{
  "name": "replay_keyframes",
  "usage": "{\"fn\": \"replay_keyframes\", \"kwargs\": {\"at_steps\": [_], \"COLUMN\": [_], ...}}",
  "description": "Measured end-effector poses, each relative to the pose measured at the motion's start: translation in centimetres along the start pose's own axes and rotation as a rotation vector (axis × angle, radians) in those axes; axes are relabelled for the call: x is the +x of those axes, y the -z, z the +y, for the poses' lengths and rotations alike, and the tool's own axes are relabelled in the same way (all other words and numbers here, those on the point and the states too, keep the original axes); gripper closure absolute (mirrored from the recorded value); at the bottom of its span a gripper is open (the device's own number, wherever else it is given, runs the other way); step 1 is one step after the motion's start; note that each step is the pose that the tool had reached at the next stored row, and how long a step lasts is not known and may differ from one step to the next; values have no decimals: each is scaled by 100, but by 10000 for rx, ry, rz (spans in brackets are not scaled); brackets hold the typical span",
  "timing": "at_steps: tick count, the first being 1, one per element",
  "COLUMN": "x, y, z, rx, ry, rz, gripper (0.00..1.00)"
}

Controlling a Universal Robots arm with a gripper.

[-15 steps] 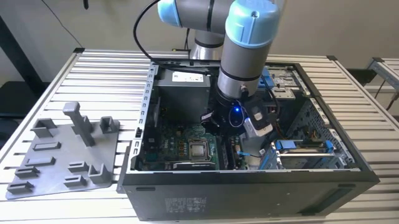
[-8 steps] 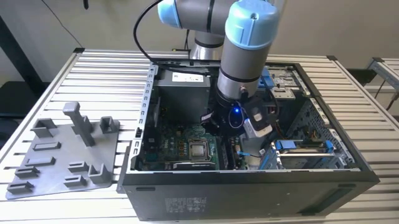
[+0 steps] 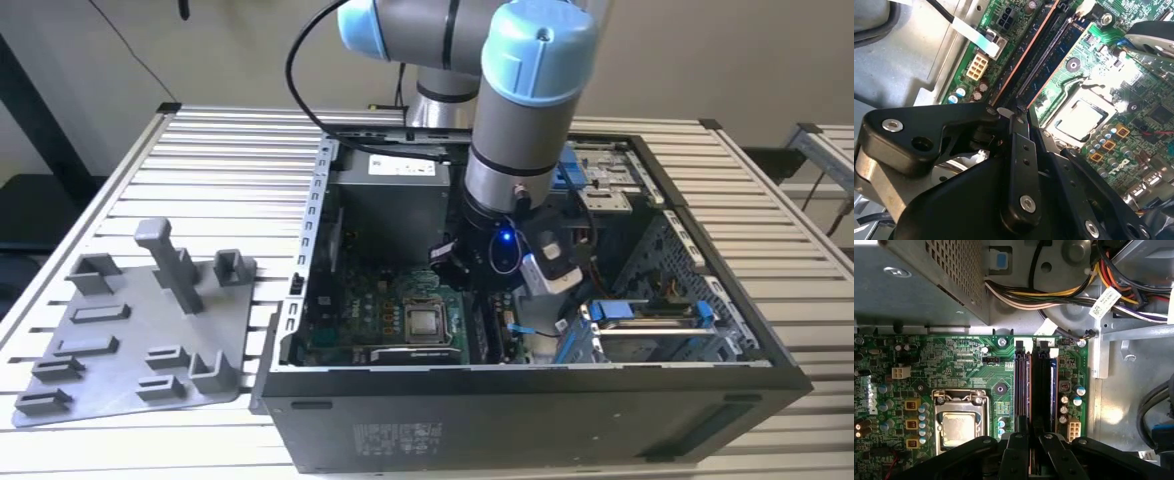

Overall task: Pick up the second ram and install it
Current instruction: 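Insert the second ram into the second slot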

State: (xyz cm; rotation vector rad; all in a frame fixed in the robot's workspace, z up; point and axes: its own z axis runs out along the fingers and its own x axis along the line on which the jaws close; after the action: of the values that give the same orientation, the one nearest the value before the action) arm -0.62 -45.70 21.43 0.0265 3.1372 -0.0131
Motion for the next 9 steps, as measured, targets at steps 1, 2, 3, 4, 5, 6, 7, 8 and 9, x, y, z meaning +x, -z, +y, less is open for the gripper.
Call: {"fn": "replay_keyframes", "kwargs": {"at_steps": [1,2,3,4,5,6,7,8,9], "x": [2,2,3,4,4,4,4,4,4], "y": [0,1,1,1,1,1,-1,-5,-12], "z": [0,0,0,0,0,0,0,0,0], "rx": [0,0,0,-1,0,0,-3,-11,-21], "ry": [-2,-3,-5,-8,-9,-9,-9,-10,-11], "rz": [0,1,1,1,1,1,2,2,1], "gripper": [86,86,86,86,86,86,86,86,86]}}
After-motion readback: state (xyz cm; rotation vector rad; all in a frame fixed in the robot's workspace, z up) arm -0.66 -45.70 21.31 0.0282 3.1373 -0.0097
